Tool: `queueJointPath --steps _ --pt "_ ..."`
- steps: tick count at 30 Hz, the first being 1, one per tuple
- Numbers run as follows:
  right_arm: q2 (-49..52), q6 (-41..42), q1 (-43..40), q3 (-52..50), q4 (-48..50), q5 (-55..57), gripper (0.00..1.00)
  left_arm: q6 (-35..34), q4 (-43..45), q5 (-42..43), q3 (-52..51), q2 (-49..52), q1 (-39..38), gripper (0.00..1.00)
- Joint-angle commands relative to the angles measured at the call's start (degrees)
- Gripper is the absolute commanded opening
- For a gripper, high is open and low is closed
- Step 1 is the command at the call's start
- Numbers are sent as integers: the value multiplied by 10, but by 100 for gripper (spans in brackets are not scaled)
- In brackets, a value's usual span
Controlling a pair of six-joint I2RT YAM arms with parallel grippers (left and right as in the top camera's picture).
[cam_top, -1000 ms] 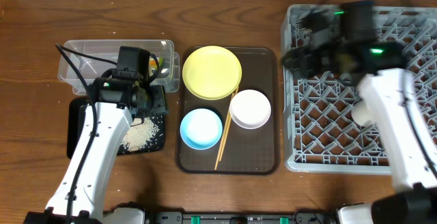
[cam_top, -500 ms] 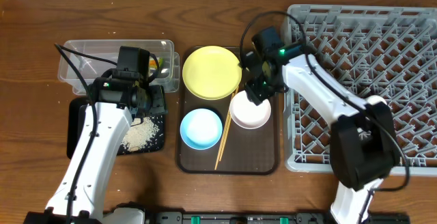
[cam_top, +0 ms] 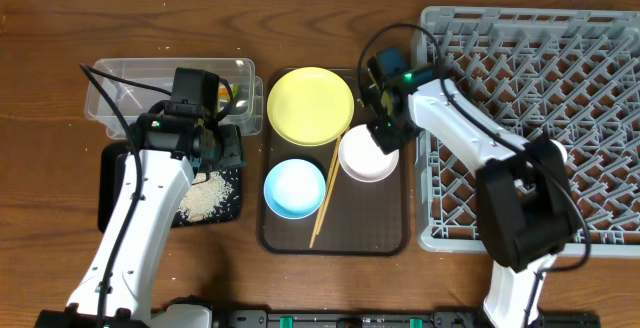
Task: Sort waste into correct bins and load items into the dishwasher rack
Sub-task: 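Grasp the pink bowl rim with the right gripper and carry it to the rack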
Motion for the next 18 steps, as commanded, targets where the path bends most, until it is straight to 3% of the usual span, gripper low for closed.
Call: queueJointPath --steps 1,10,18 --pt "-66 14 -25 18 5 49 1 -5 -4 -7 0 -6 0 66" --pt "-200 14 -92 27 85 97 1 -5 -3 -3 0 -6 0 66" --pt "-236 15 -131 26 167 193 1 -5 -4 -3 0 -6 0 66"
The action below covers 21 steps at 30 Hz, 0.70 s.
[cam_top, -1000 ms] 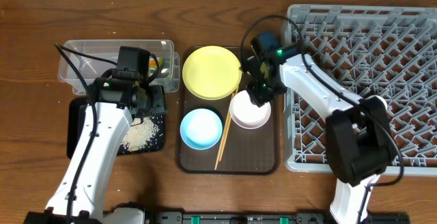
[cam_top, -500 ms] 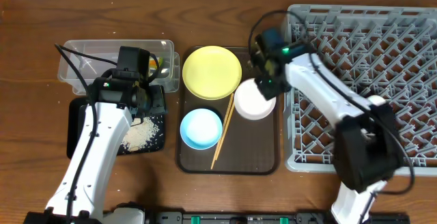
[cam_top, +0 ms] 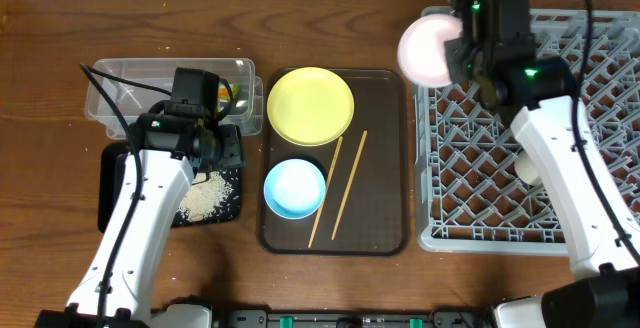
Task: Sort waste into correct bins and load items into the dishwasher rack
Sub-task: 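Grasp the pink bowl rim with the right gripper and carry it to the rack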
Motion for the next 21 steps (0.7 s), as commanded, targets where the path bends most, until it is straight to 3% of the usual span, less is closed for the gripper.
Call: queueJointPath --steps 1,6,9,21 --pt "3 9 -11 7 28 94 1 -5 -3 -3 0 -6 0 66" --pt "37 19 -17 7 108 294 1 -5 -3 -3 0 -6 0 66" --pt "72 20 -17 7 154 358 1 -5 -3 -3 0 -6 0 66" --pt "219 17 -5 7 247 403 1 -5 -4 -3 0 -6 0 66"
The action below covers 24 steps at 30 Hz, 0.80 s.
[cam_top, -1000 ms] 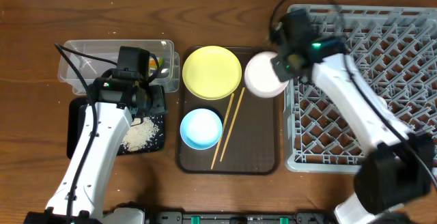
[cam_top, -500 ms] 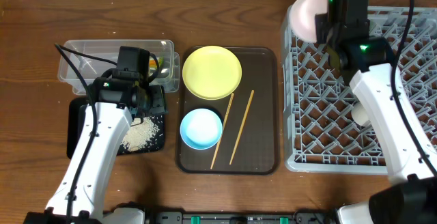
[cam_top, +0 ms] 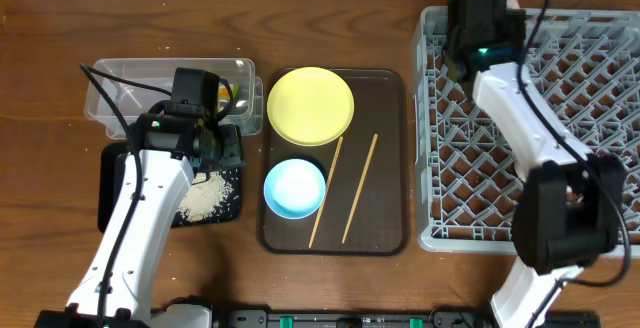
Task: Sort waste into correct bins and load items into the dishwasher rack
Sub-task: 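Grasp the pink bowl rim with the right gripper and carry it to the rack, then set the pink bowl on its side in the rack's back row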
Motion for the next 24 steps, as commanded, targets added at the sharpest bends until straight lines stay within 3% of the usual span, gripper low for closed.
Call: queueJointPath --steps 1,13,21,23,24 --pt "28 7 10 7 3 32 1 -5 -4 -3 0 -6 0 66" --pt "52 24 47 7 -80 55 1 -5 -4 -3 0 -6 0 66" --pt "48 155 70 7 -218 -17 2 -5 -4 -3 0 -6 0 66" --pt "37 192 73 7 -247 -40 4 -5 -4 -3 0 -6 0 66" --pt "28 200 73 7 -258 -54 11 -5 -4 -3 0 -6 0 66"
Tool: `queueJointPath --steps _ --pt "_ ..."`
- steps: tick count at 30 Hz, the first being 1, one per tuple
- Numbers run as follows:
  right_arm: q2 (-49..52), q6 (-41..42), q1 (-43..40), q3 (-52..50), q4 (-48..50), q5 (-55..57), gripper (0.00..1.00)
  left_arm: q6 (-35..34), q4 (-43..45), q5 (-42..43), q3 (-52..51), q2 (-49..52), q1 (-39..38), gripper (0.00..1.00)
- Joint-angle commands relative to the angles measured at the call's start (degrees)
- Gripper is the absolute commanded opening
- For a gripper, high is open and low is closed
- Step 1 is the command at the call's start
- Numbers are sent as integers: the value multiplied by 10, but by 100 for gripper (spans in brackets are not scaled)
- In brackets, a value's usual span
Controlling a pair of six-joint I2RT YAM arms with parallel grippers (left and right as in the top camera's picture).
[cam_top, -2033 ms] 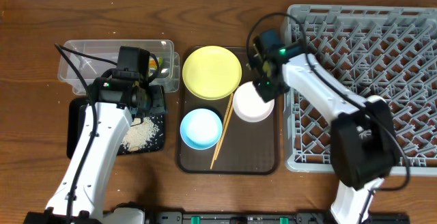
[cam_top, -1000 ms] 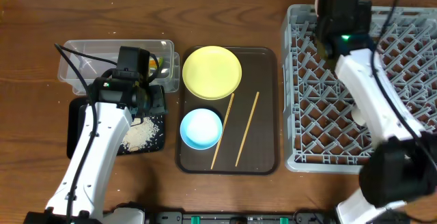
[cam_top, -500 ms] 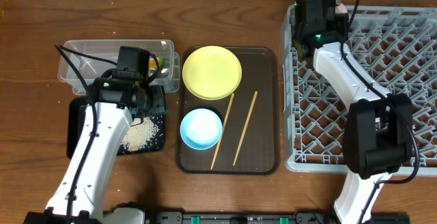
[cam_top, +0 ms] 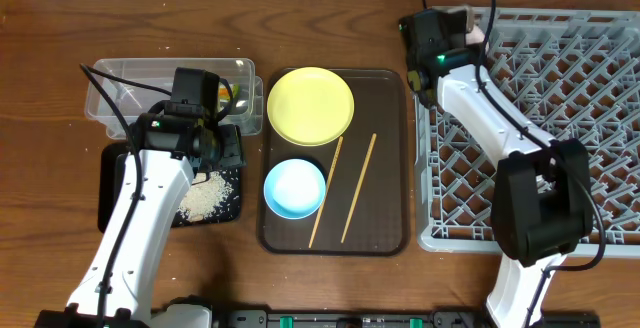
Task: Sort waste into correct bins and load items into the dishwasher rack
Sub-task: 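Set the pink bowl on its side in the rack's back row, then reach the right gripper to the light-blue bowl and grasp its rim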
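The pinkish-white bowl (cam_top: 469, 23) shows only as a small edge in the far left corner of the grey dishwasher rack (cam_top: 560, 118). My right gripper (cam_top: 432, 50) hangs just left of it, over the rack's left rim; its fingers are hidden under the wrist. On the brown tray (cam_top: 385, 108) lie a yellow plate (cam_top: 310, 106), a blue bowl (cam_top: 294, 188) and two loose chopsticks (cam_top: 325, 206) (cam_top: 359, 188). My left gripper (cam_top: 215, 153) hovers over the black tray of rice (cam_top: 205, 198), fingers hidden.
A clear plastic bin (cam_top: 130, 83) with scraps in it stands behind the black tray at the left. The rack fills the right side of the wooden table (cam_top: 60, 28). The right arm stretches across the rack's left half.
My right gripper has moved left and slightly toward me, from above the rack's far left corner to its left rim. The bowl's edge now shows in the rack. The left arm has not moved.
My right gripper was down at the white bowl on the brown tray. Then it held the bowl in the air near the rack's far left corner, one chopstick having shifted. It stood over that corner, and now sits beside the bowl in the rack.
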Motion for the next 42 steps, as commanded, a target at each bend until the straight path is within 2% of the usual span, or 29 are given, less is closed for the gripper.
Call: queueJointPath --steps 1,5,6,9,14,16,19,31,38,42 --pt "-19 66 3 -4 -33 -71 20 -5 -4 -3 0 -6 0 66" --pt "-73 62 3 -4 -49 -107 47 -5 -4 -3 0 -6 0 66" --pt "-89 51 3 -4 -51 -116 52 -5 -4 -3 0 -6 0 66" --pt "-134 29 3 -4 -54 -169 57 -5 -4 -3 0 -6 0 66" --pt "-183 17 3 -4 -71 -401 58 -5 -4 -3 0 -6 0 66" --pt "-185 9 6 -4 -84 -508 55 -5 -4 -4 0 -6 2 66" --pt "-176 10 19 -5 -108 -578 53 -21 -6 -3 0 -9 18 66" --pt "-79 -20 177 -6 -152 -604 55 -31 -16 -3 0 -75 138 66" --pt "-20 16 240 -6 -161 -605 54 -31 -23 -3 0 -80 155 67" --pt "12 17 257 -6 -158 -605 50 -31 -23 -3 0 -80 155 66"
